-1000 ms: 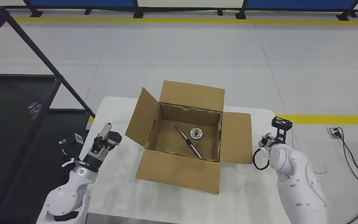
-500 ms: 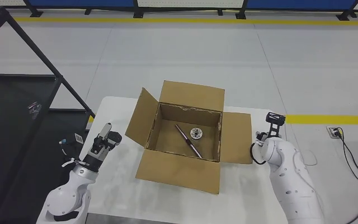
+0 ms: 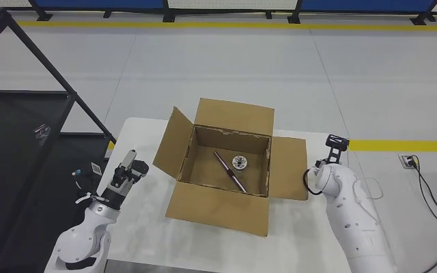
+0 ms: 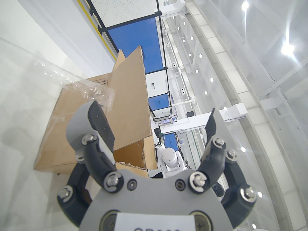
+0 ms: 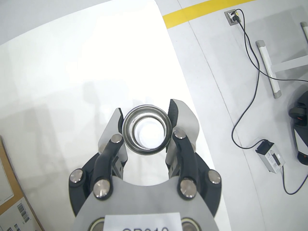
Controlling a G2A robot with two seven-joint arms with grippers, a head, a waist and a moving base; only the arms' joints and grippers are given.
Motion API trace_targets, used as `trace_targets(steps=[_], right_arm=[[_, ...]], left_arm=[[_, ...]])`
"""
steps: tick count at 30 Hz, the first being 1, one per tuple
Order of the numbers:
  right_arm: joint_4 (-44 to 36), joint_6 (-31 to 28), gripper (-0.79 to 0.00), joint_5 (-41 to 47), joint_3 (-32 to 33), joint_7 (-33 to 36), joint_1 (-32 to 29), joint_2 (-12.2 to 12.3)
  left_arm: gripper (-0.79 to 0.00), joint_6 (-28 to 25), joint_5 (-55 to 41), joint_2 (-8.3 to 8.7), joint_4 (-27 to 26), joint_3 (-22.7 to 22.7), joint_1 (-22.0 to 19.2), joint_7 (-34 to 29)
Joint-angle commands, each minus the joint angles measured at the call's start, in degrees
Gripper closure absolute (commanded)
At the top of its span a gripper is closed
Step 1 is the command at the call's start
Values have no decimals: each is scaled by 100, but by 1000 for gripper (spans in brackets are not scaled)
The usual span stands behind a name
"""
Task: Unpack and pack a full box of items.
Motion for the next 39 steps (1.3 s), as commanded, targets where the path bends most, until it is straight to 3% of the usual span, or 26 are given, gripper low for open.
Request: trace_targets(steps=[1,4,10,14,17,21,25,28,33,39], right_arm=[[-405,107,0,136,100,-169,-165,0],[-1485,435,0,248,159,-528,-610,-21],[-3952,1215,0,-404,-261,-818,-1520,-87],[-4703,1325,0,-949,-756,-845,-1581,-143],[-4869,869,0,-954,-1183,-698,-1380,-194],[-4411,-653,0,-249,-1675,-69,-760,-257],[-3195,-2199,0,696,-2220,691,99,-366],[-2206,-2958,0,1083,-2766,859,665,-501],[-819,-3145,0,1061,-3663,472,1199,-802],[334,-3104,0,1240,-4212,12,1484,-1133]], left_arm=[[-785,0,0,0,0,0,0,0],[-785,0,0,0,0,0,0,0],[-785,0,0,0,0,0,0,0],[-785,0,0,0,0,0,0,0],[-785,0,0,0,0,0,0,0],[-785,0,0,0,0,0,0,0],[-785,0,0,0,0,0,0,0],[-785,0,0,0,0,0,0,0],[-785,0,0,0,0,0,0,0],[-785,0,0,0,0,0,0,0]])
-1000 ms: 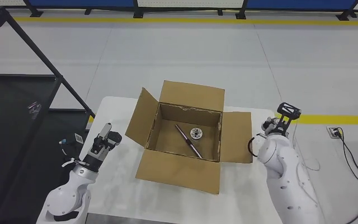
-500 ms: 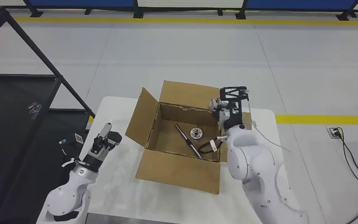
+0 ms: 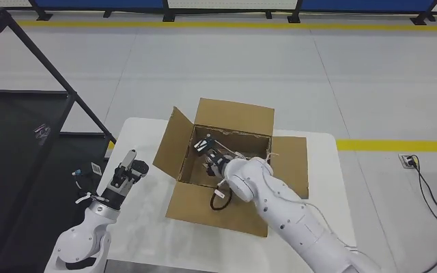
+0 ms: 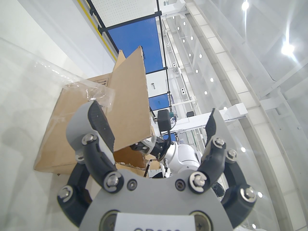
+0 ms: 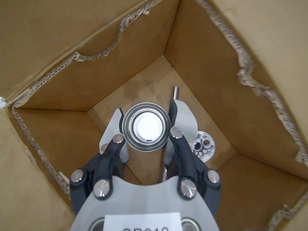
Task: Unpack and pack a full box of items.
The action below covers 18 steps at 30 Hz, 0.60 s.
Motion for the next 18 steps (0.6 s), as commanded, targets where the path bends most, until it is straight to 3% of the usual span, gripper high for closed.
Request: trace_targets(steps=[1,3,6,11,18], right_arm=[[333,47,-18,59,-113,-93,76,-95],[588,101,-117,111,-202,-188,155,-188],[883,147,-363,192,-275,-309,250,-304],[1218,176,-625,251,-340,-418,373,-449],[1487,135,-674,255,-341,-531,497,-578]], left_arm=[[-785,0,0,0,0,0,0,0],[-785,0,0,0,0,0,0,0],[-785,0,0,0,0,0,0,0],[-785,0,0,0,0,0,0,0],[-785,0,0,0,0,0,0,0]])
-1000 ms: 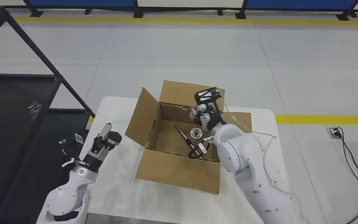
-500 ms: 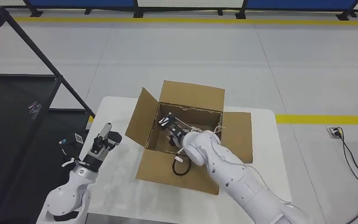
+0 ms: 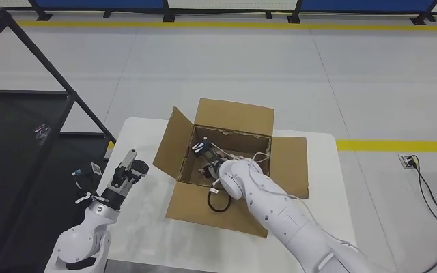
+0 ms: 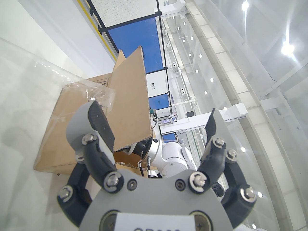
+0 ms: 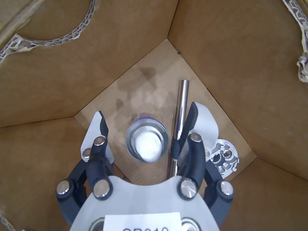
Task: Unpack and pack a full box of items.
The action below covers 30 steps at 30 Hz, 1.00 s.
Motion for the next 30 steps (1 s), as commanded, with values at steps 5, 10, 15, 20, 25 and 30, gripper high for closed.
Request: trace_targets(steps=[5,10,15,20,25,30], right_arm=[[-186,44,-702,46,292,-307,6,33],[-1114,28,-785,194,1010,-630,-402,289],[-2704,131,-785,-115,1801,-556,-1259,615],[-3878,94,-785,-159,2410,-304,-2039,805],[-3945,120,-785,-219,2453,-197,-2085,821],[-3982,154,-785,-234,2511,-280,-2176,834]], left_arm=[[-785,0,0,0,0,0,0,0],[-785,-26,123,1,-140,117,82,-98],[-785,-45,200,0,-271,302,100,-276],[-785,-38,306,-9,-339,497,30,-307],[-785,-11,433,-12,-359,652,-84,-353],[-785,51,548,-15,-352,835,-202,-469]])
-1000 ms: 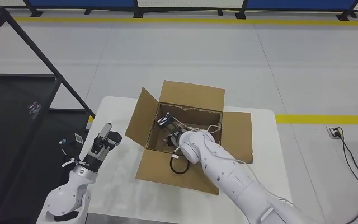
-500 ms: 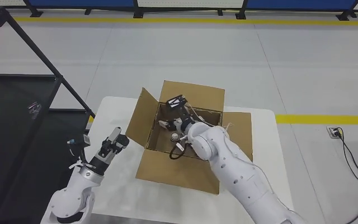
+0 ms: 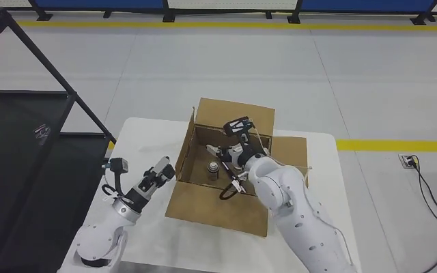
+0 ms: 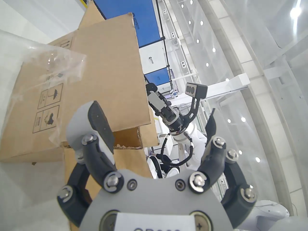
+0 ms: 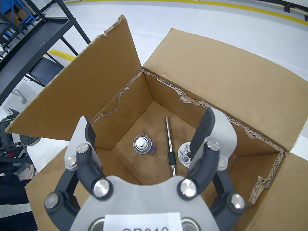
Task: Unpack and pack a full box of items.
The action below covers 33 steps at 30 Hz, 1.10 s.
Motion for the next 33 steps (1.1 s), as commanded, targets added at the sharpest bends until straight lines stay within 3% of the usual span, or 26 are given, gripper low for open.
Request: trace_targets(steps=[1,7,12,18,20,29,33], right_arm=[[-103,46,-785,-5,126,-111,-149,25],[-878,-38,-785,411,995,-276,-832,170],[-1429,-1226,-785,1411,2020,115,-1484,359],[-1381,-2602,-785,3159,3132,567,-1963,549],[-1332,-2582,-785,3403,3423,606,-2083,599],[-1332,-2582,-785,3403,3423,606,-2083,599],[-1222,-2297,-785,3661,3699,567,-2175,657]], left_arm=[[-785,33,56,-3,28,104,-57,-58],[-785,171,226,-23,236,436,-310,-194],[-785,259,339,-45,428,687,-510,-243],[-785,355,436,-70,659,915,-702,-253],[-785,365,463,-76,711,969,-754,-256],[-785,442,541,-100,878,1147,-936,-244],[-785,445,530,-105,945,1175,-978,-234]])
